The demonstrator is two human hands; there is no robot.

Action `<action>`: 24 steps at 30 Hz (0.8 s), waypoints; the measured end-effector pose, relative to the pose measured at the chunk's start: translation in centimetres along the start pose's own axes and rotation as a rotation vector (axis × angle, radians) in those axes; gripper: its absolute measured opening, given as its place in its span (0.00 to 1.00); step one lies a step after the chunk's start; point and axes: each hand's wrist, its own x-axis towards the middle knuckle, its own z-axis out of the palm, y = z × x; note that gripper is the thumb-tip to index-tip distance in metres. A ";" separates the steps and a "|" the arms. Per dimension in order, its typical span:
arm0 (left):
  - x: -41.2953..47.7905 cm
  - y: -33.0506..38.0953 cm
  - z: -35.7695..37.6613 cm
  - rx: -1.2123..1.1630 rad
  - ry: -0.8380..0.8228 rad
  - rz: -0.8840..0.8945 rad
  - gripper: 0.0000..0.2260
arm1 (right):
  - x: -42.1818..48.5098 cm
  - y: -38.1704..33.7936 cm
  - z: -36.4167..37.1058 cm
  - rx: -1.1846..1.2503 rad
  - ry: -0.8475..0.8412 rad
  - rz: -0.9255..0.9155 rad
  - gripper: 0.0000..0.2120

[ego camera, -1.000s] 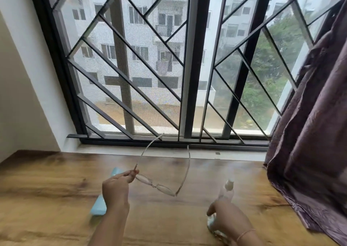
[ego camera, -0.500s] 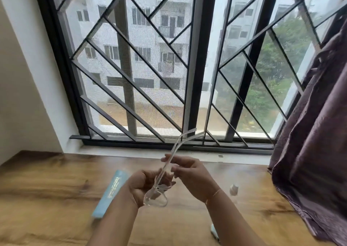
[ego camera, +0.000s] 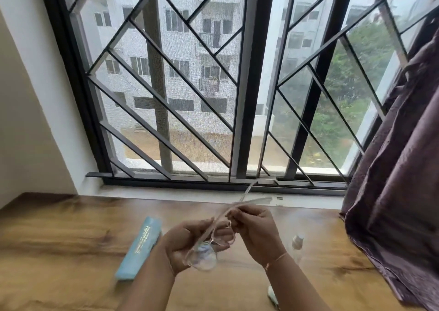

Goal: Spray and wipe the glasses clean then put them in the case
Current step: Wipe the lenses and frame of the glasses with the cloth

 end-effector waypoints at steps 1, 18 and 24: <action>-0.5 -0.1 0.2 0.013 -0.026 0.032 0.18 | -0.1 0.1 -0.4 0.010 0.042 -0.027 0.04; -2.5 0.7 -0.5 0.743 0.557 1.130 0.23 | -0.8 0.8 -2.9 -0.080 0.358 -0.300 0.16; -1.8 0.3 -0.8 0.823 0.625 1.194 0.29 | -1.6 0.7 -2.7 -0.077 0.347 -0.321 0.15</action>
